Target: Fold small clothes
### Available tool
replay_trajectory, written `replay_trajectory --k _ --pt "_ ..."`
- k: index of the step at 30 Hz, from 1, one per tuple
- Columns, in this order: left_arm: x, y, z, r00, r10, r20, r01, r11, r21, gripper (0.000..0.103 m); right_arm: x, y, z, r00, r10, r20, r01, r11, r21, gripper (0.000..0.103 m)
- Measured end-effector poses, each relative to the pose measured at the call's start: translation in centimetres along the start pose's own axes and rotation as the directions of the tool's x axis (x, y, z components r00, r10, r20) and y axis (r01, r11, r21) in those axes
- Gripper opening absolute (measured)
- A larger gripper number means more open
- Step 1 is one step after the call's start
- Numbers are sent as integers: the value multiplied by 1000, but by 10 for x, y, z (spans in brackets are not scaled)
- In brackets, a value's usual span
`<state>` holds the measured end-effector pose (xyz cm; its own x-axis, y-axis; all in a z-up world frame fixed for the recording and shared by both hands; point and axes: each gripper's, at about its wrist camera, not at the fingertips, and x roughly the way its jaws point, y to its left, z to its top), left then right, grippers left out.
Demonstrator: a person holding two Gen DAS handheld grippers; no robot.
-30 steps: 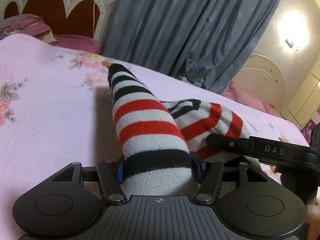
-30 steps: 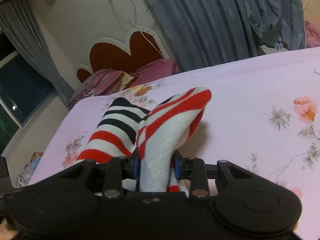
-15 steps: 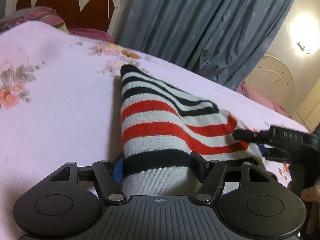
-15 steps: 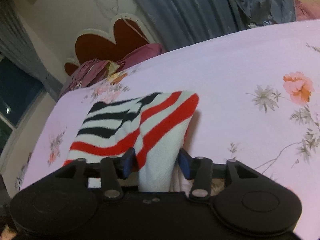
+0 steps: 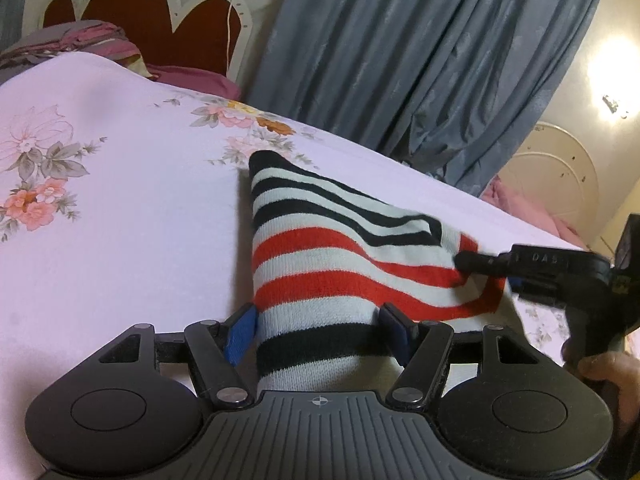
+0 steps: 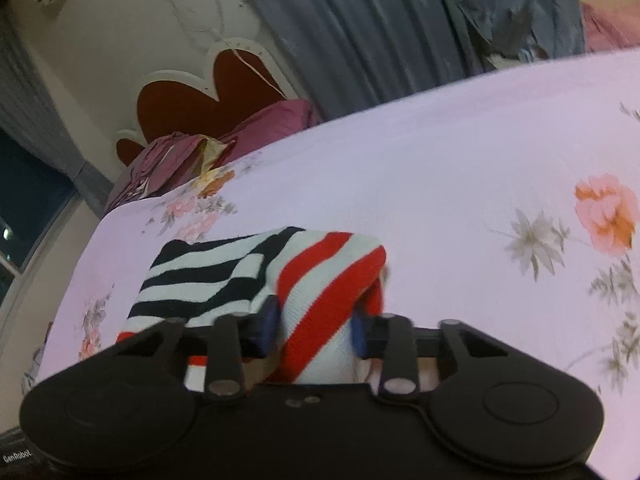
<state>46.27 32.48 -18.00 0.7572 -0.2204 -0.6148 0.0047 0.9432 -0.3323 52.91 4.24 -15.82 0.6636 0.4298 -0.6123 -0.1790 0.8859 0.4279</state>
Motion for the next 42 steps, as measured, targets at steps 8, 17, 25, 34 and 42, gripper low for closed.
replay_trajectory --k 8,17,25,34,42 --pt "8 -3 -3 1000 13 3 -13 1000 25 66 20 -2 3 999 -52 -15 50 993 -103 19" --pt "-25 -17 -3 999 -2 42 -2 995 98 66 -11 -9 -7 999 -8 -48 8 1000 -4 25" --pt "-41 -39 -14 999 -19 35 12 983 181 66 -44 4 -30 997 26 -71 -26 1000 12 38" --pt "-40 -37 -28 999 44 23 -47 980 193 66 -76 1 -67 994 9 -106 -6 1000 30 31" --pt "-48 -32 -30 998 65 4 -64 977 205 66 -85 1 -99 989 -62 -138 64 998 8 24"
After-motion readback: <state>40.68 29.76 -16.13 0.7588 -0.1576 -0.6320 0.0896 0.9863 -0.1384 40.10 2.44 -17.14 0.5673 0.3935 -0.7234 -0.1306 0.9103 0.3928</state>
